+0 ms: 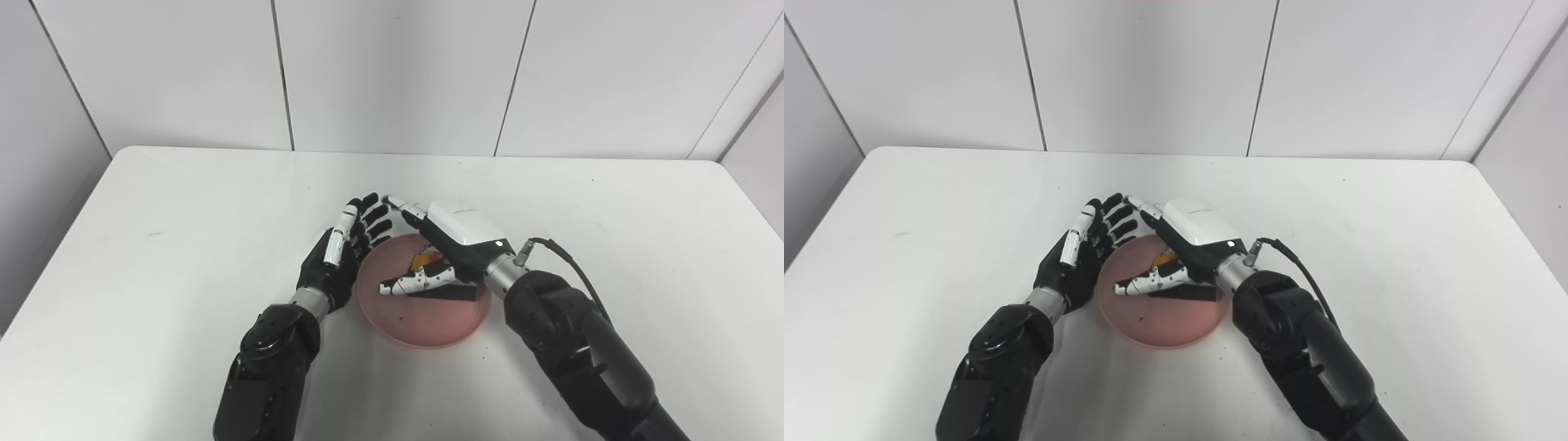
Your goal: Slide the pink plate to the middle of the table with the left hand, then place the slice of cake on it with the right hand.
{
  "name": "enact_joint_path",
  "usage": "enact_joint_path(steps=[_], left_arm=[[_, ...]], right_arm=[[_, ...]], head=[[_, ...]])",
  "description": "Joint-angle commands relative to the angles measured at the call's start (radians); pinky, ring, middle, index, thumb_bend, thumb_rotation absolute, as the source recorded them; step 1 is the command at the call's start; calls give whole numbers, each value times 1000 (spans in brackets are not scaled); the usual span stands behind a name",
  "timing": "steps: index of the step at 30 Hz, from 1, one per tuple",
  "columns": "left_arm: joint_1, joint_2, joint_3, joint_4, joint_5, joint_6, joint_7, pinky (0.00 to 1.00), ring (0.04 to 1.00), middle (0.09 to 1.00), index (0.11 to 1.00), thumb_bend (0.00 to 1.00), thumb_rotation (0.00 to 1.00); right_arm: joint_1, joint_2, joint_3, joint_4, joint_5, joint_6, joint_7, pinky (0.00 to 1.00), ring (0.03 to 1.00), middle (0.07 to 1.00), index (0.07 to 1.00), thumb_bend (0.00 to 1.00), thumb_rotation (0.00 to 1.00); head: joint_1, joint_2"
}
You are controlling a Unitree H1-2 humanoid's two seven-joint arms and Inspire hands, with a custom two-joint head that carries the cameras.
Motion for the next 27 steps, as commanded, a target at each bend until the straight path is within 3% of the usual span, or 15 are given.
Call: enact_joint_path(steps=[1, 4, 11, 15, 18, 21, 24, 25, 27], left_arm=[[26, 9, -2, 9, 12, 40, 8, 911, 919, 928, 913, 364, 1000], [26, 11, -3, 15, 17, 28, 10, 901, 906, 911, 896, 375, 1000], [27, 6, 16, 9, 0, 47, 16, 897, 896, 898, 891, 376, 1000], [37, 11, 18, -1, -1, 41, 11, 905, 901, 903, 894, 374, 1000], [56, 26, 5, -29, 15, 24, 1, 895, 901, 910, 915, 378, 1000], [83, 40, -7, -61, 34, -17, -2, 890, 900, 910, 920, 389, 1000], [114, 46, -13, -89, 60, -75, 11, 896, 902, 913, 923, 405, 1000], [123, 47, -14, -96, 70, -94, 15, 897, 903, 914, 923, 407, 1000], [148, 47, -19, -116, 95, -138, 23, 905, 907, 918, 924, 418, 1000]], right_arm=[[-51, -9, -35, -57, 21, 40, 40, 707, 945, 1000, 1000, 994, 976], [-55, -13, -51, -101, 40, 65, 96, 756, 971, 1000, 1000, 994, 969], [-43, -26, -98, -195, 81, 92, 141, 713, 934, 1000, 1000, 961, 986], [29, -22, -175, -201, 135, 14, 25, 679, 882, 989, 1000, 929, 1000], [107, 8, -264, -164, 234, -48, -92, 770, 923, 996, 1000, 873, 1000], [182, 76, -343, -140, 317, -28, -181, 795, 953, 1000, 1000, 901, 1000], [257, 146, -428, -94, 468, -84, -256, 877, 992, 1000, 1000, 904, 1000], [272, 162, -446, -79, 510, -105, -272, 942, 998, 1000, 1000, 900, 1000], [300, 194, -476, -43, 563, -158, -317, 971, 1000, 1000, 1000, 919, 1000]], head=[[0, 0], [-5, 0], [-16, -1], [-16, -5], [-17, -6], [-21, -9], [-27, -15], [-27, -15], [-29, -18]])
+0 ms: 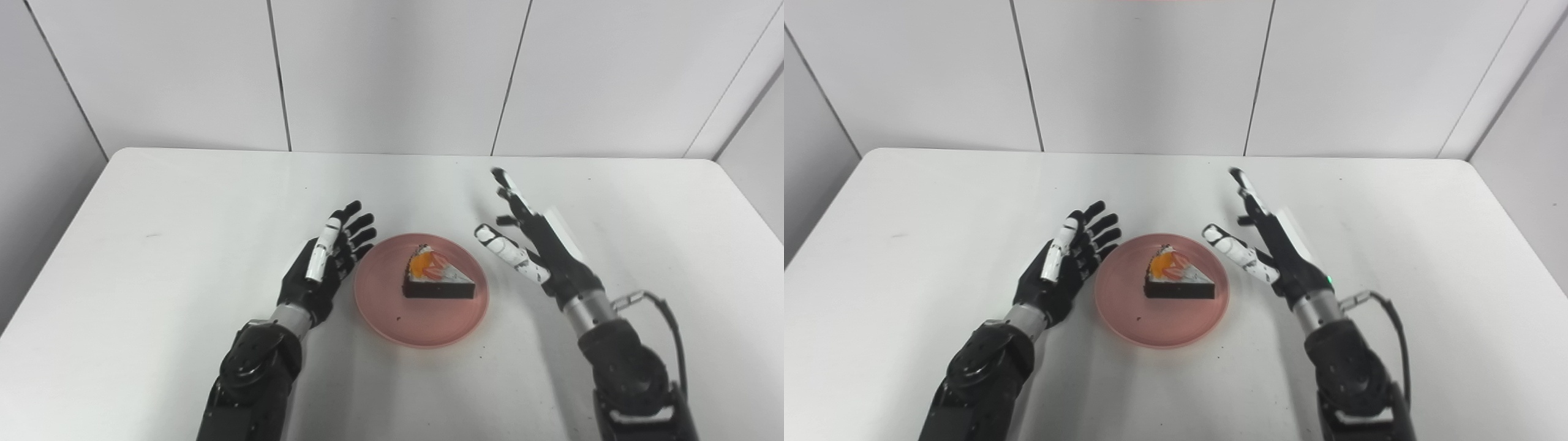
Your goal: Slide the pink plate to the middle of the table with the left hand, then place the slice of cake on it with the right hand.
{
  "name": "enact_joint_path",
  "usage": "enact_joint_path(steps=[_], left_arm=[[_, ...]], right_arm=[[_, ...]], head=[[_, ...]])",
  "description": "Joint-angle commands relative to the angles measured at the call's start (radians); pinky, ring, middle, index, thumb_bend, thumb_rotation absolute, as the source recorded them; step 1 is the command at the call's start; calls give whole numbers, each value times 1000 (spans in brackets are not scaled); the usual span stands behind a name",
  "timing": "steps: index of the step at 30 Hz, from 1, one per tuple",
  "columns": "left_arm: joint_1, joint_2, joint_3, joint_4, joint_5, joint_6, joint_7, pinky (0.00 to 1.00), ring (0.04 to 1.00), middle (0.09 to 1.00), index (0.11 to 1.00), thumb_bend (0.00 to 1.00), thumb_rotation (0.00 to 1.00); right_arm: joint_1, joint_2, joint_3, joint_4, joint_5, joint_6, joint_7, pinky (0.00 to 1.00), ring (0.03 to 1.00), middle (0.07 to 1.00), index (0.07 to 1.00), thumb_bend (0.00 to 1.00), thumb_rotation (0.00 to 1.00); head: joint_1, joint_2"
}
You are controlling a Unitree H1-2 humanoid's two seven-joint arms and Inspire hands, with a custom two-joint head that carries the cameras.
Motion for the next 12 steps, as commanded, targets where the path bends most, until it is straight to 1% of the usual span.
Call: enact_joint_path(steps=[1, 3, 5, 6, 7, 9, 10, 12], left_arm=[[43, 11, -13, -30, 48, -45, 21, 908, 908, 920, 925, 421, 1000], [79, 13, -31, -60, 82, -82, 23, 923, 920, 932, 935, 430, 1000], [109, 13, -45, -84, 104, -105, 26, 929, 928, 942, 944, 423, 1000], [119, 13, -50, -92, 113, -111, 27, 928, 930, 943, 946, 411, 1000], [129, 13, -55, -102, 122, -112, 30, 926, 929, 942, 948, 407, 1000], [137, 13, -58, -107, 131, -115, 31, 925, 928, 941, 949, 406, 1000], [138, 13, -57, -105, 133, -117, 31, 925, 929, 943, 951, 403, 1000], [135, 14, -53, -109, 136, -109, 32, 925, 930, 944, 954, 396, 1000]], right_arm=[[-13, 27, -32, 7, 65, -128, -75, 979, 1000, 1000, 1000, 925, 1000], [12, 53, -52, 39, 102, -191, -117, 989, 1000, 1000, 1000, 936, 1000], [30, 69, -62, 56, 154, -225, -128, 998, 1000, 1000, 1000, 877, 1000], [36, 75, -65, 61, 179, -233, -129, 1000, 1000, 1000, 1000, 748, 1000], [41, 80, -66, 62, 191, -224, -132, 1000, 1000, 1000, 1000, 621, 1000], [47, 85, -63, 61, 203, -205, -140, 1000, 1000, 1000, 1000, 562, 1000], [48, 86, -61, 61, 206, -197, -144, 1000, 1000, 1000, 1000, 494, 1000], [50, 89, -57, 63, 213, -192, -149, 1000, 1000, 1000, 1000, 410, 1000]], head=[[5, -4], [11, -5], [10, -6], [10, -6], [4, -7], [3, -6], [3, -6], [8, -5]])
